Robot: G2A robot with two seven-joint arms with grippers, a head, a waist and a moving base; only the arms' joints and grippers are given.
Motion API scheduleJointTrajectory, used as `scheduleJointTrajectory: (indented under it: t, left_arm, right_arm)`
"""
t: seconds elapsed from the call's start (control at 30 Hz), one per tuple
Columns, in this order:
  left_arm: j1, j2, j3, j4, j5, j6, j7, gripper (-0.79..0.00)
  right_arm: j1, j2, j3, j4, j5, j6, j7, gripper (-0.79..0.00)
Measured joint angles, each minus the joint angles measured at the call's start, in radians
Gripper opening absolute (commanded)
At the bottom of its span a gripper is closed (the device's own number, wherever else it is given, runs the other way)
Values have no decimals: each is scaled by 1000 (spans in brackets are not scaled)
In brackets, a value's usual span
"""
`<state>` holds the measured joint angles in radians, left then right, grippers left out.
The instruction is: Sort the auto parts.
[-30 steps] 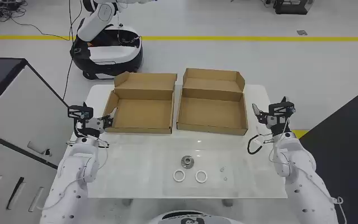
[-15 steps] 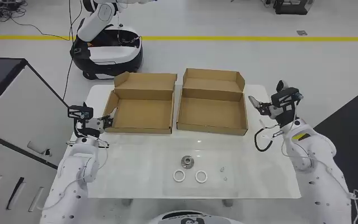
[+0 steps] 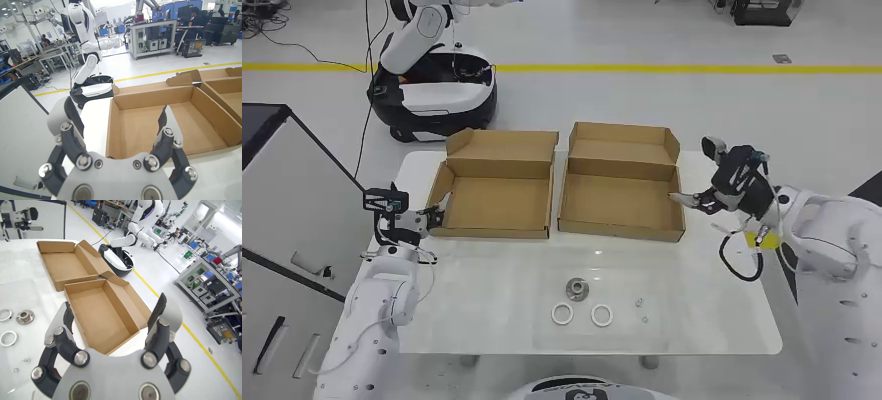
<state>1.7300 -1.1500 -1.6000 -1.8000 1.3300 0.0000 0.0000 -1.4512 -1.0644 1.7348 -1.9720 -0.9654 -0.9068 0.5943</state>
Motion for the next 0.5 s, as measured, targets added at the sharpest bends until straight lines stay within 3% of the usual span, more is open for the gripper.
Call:
scheduleJointTrajectory:
  t: [0.3, 0.5]
  left_arm:
    - [0, 0, 0, 0, 0, 0, 0, 0]
    - [0, 0, 0, 0, 0, 0, 0, 0]
  right_arm:
    - [71, 33, -87, -38, 149, -76, 238, 0]
    - [84, 84, -185, -81, 131, -62, 257, 0]
